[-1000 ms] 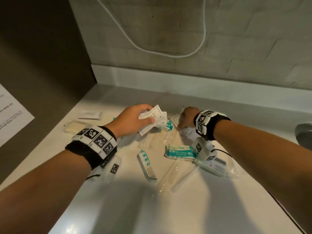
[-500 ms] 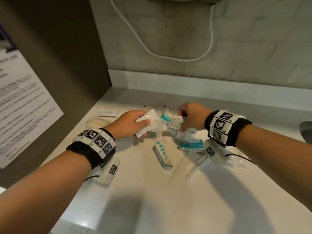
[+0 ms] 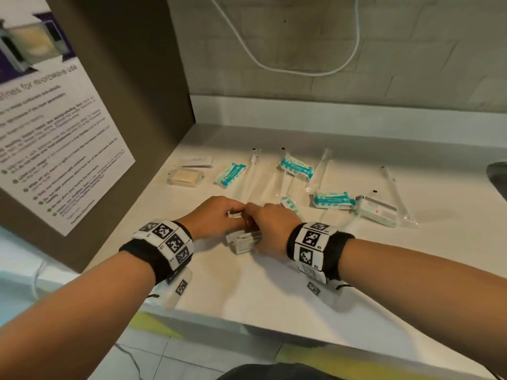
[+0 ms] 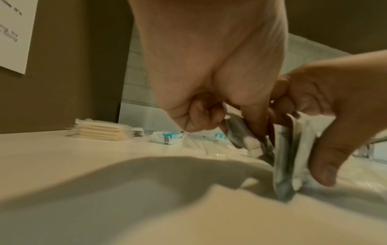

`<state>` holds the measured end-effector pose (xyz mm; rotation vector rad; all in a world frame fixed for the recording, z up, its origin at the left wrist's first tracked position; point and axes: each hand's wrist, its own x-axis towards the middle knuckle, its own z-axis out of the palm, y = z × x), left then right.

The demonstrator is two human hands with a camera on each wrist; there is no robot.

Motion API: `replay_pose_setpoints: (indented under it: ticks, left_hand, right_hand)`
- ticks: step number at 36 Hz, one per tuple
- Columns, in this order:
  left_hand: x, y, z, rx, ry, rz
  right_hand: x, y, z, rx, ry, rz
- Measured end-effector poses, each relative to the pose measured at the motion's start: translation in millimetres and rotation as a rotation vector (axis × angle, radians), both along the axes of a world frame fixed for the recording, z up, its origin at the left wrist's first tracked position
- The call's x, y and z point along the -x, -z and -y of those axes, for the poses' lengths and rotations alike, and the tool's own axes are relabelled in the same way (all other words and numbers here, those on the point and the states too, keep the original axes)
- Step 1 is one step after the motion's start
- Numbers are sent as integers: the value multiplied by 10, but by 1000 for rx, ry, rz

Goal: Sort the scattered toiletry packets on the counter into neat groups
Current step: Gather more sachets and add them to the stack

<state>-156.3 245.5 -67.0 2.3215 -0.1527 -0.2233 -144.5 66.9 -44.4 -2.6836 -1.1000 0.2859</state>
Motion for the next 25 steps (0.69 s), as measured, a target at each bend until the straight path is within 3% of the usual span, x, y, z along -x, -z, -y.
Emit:
replay_pose_setpoints:
  ticks: [5, 10, 20, 25]
  left_hand:
    - [104, 51, 23, -63, 5, 61]
    - [139, 36, 98, -202, 123, 135]
    - [162, 28, 190, -204, 283, 31]
    - [201, -34, 227, -199, 265, 25]
  right_hand:
    - [56, 118, 20, -164, 124, -26]
    - [35, 142, 56, -228, 206, -2]
    - [-28, 86, 186, -14, 250, 6]
    - [21, 15, 282, 63, 227, 7]
